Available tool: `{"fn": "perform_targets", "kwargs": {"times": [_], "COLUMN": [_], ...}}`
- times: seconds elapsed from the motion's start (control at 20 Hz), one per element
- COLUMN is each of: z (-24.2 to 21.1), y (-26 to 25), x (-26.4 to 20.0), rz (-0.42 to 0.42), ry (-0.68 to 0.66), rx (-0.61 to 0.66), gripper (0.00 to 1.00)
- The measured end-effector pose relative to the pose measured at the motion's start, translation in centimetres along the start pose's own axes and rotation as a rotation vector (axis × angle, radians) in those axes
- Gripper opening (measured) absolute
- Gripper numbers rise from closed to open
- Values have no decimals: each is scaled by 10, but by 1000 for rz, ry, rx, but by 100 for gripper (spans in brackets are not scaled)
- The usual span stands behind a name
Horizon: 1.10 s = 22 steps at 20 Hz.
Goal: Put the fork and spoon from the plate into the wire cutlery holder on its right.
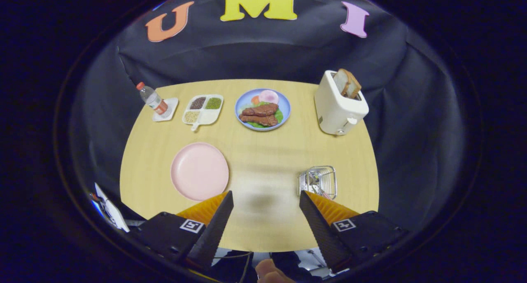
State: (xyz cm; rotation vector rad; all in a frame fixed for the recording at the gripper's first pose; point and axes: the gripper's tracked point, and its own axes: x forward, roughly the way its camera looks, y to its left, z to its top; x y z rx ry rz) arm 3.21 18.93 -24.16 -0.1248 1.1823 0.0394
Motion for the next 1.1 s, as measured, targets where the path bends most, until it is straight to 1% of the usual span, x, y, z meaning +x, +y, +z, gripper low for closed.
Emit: {"fn": "perform_targets", "kwargs": {"times": [0.15,0.3,0.4,0.5,0.65,0.7,0.9,1.0,1.1], "z": [-4,-2,5,18,38,42,42,37,32], "y": [33,55,62,69,76,74,79,71,69], "x": [-31,-61,-85,-114,-159,-172,-235,-253,-266], "rz": [7,12,8,26,66,62,84,54,31], "ry": [-91,-201,-300,-433,-656,-720,-976,-1051,-1089], "rx": [-30,-1,25,48,83,89,89,93,81], "gripper": [97,97,97,97,97,96,96,96,96]}}
